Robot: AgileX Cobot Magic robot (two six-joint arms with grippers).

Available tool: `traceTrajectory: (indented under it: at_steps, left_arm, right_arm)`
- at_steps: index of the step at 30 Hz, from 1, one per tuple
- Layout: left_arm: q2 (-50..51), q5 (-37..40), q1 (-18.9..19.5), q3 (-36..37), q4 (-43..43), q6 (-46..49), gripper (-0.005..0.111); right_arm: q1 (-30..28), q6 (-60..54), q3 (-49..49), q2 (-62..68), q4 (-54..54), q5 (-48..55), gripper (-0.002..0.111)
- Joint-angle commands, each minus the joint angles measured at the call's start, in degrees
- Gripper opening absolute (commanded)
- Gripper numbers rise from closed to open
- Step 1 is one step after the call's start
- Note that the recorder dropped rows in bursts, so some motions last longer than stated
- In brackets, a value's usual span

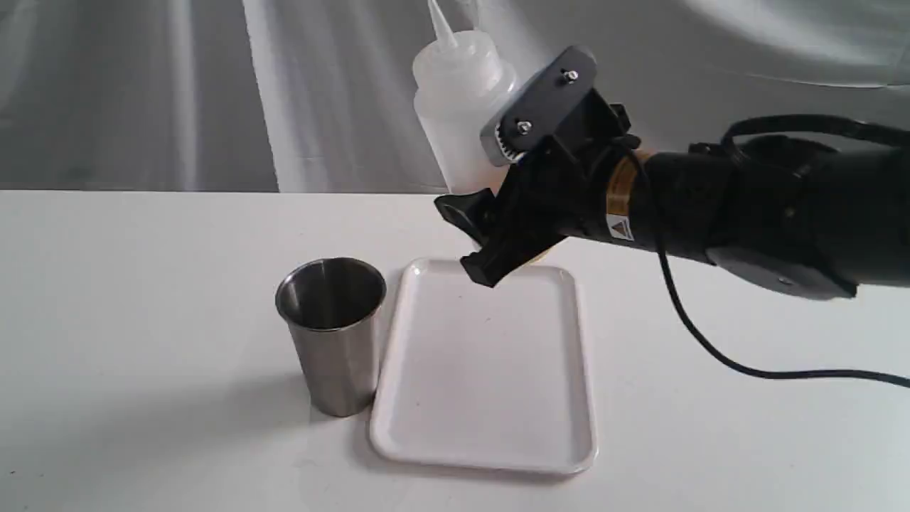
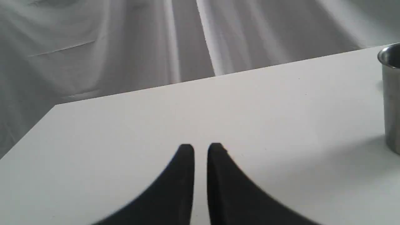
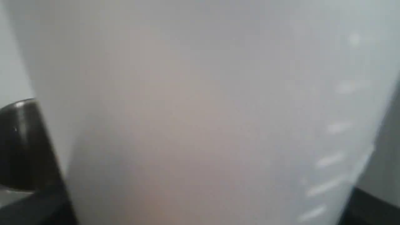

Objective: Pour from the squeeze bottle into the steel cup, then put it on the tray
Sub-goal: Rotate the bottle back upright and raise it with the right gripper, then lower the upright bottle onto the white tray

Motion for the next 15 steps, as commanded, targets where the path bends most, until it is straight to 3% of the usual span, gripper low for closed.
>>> traceTrajectory:
  at_steps: [1, 6, 15]
  left_arm:
    - [-0.15, -0.71, 0.14, 0.25, -0.02, -0.31, 0.008]
    - [-0.15, -0.71, 0.14, 0.25, -0.02, -0.31, 0.008]
    - [-0.15, -0.71, 0.14, 0.25, -0.02, -0.43, 0.008]
  right_arm:
    - [-1.48, -12.97, 4.01, -1.02, 10.94, -12.85, 0.000]
    - [-1.62, -26.90, 9.95, 1.13, 25.78, -28.28, 0.000]
    - [-1.62, -26.18, 10.41, 7.13, 29.97, -26.47, 0.000]
